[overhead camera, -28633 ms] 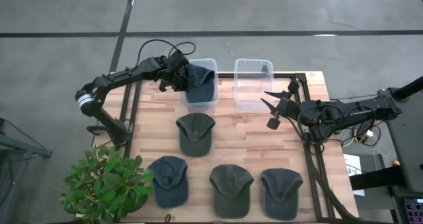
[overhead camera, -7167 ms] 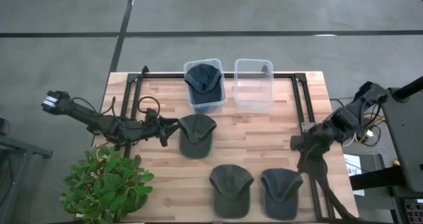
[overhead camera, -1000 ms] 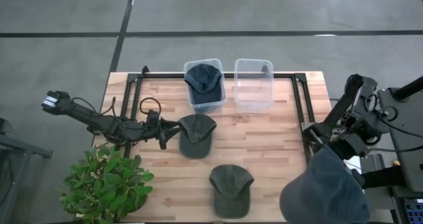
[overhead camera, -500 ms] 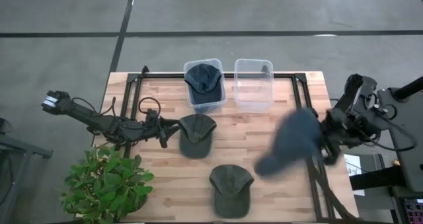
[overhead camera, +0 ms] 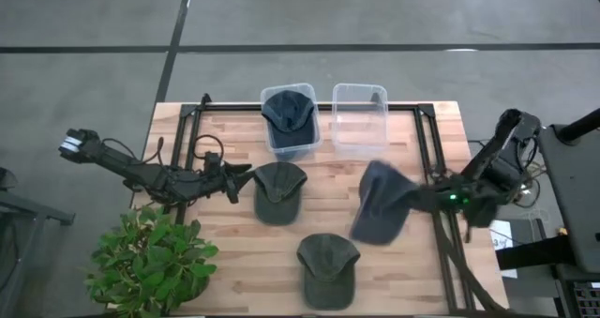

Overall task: Pick & Place hat
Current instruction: Put the blue cap into the left transparent bin

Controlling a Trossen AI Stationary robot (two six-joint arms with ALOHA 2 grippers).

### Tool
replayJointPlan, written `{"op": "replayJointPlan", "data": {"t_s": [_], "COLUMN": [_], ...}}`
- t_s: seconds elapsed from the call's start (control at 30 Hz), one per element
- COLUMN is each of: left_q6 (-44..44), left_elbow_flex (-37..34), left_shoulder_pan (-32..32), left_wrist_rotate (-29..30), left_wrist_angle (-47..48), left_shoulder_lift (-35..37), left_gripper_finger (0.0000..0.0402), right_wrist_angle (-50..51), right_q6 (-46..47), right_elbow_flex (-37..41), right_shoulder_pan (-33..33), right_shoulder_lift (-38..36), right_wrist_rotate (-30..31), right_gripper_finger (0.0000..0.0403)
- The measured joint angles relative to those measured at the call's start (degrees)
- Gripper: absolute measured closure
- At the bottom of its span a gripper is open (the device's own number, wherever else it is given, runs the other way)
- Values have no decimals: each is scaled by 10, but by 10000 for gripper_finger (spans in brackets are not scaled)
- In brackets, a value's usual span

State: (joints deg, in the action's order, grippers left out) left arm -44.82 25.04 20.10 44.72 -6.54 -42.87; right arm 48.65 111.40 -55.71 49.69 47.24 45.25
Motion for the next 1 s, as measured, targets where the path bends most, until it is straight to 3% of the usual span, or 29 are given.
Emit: {"op": "replayJointPlan", "data": {"t_s": [0.07,0.13,0.4,0.63,1.0], "left_q6": [-12,-16,-9,39,174], "left_elbow_flex": [0,1,5,51,155], "left_shoulder_pan": [0,0,0,0,-2], "left_wrist_rotate": [-1,-9,-30,-31,44], "left_wrist_angle": [-7,-14,-73,-80,-76], "left_shoulder_lift": [0,-1,-18,-82,-187], "left_gripper_finger": [229,229,229,229,229], "right_wrist_angle": [57,84,57,-60,-83], "right_q6": [54,69,-55,-257,-522], "right_elbow_flex": [0,0,0,-17,-208], "right_shoulder_pan": [-25,-50,-184,-318,-422], "right_shoulder_lift": [14,26,70,153,340], "right_wrist_rotate": [-85,-123,-67,-84,-95], "right_gripper_finger": [390,390,390,390,390]}}
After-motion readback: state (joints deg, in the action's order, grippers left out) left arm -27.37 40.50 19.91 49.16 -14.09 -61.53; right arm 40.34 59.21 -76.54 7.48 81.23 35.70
